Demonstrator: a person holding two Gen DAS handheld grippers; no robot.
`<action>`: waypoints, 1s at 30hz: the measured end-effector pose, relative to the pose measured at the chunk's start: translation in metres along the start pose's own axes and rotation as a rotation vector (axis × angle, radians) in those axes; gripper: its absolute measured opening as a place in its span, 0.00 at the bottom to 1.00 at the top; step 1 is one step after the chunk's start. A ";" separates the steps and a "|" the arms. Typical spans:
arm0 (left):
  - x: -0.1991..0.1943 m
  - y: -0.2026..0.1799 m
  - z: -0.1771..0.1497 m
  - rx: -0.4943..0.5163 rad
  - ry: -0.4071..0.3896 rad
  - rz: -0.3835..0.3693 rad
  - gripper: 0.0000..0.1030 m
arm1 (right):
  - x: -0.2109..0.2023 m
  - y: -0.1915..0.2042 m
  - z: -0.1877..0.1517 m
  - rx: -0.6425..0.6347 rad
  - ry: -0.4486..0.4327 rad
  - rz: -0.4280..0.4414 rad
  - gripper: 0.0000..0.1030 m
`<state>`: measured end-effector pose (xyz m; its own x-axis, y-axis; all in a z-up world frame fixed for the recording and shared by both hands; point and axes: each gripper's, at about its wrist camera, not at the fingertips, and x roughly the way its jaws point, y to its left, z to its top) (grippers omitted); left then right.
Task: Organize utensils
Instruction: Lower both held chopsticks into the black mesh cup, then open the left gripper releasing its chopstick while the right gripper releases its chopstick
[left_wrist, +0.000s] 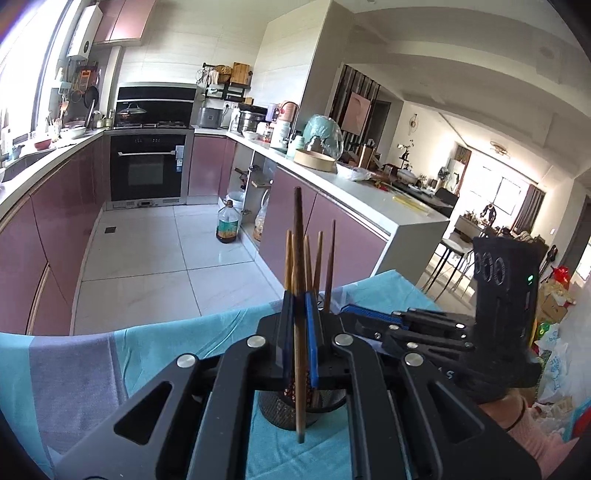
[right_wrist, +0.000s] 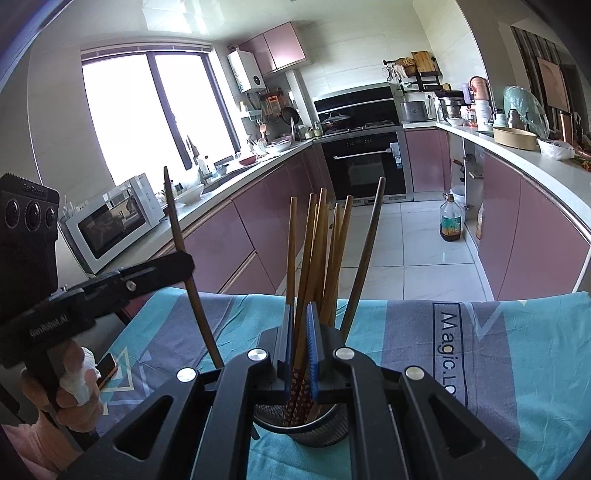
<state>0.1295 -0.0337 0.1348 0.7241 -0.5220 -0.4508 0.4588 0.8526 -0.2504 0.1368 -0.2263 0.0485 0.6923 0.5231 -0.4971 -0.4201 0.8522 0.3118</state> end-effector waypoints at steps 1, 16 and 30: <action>-0.006 0.000 0.004 0.000 -0.016 -0.010 0.07 | -0.001 0.000 -0.001 0.003 -0.002 0.000 0.07; -0.012 -0.009 0.038 0.051 -0.093 0.043 0.07 | -0.010 -0.006 -0.011 0.022 -0.004 0.022 0.08; 0.062 0.002 -0.016 0.078 0.137 0.104 0.36 | -0.006 -0.001 -0.030 0.030 0.036 0.026 0.32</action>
<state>0.1672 -0.0636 0.0930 0.6951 -0.4181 -0.5848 0.4272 0.8945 -0.1318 0.1158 -0.2301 0.0267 0.6596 0.5453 -0.5173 -0.4196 0.8382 0.3484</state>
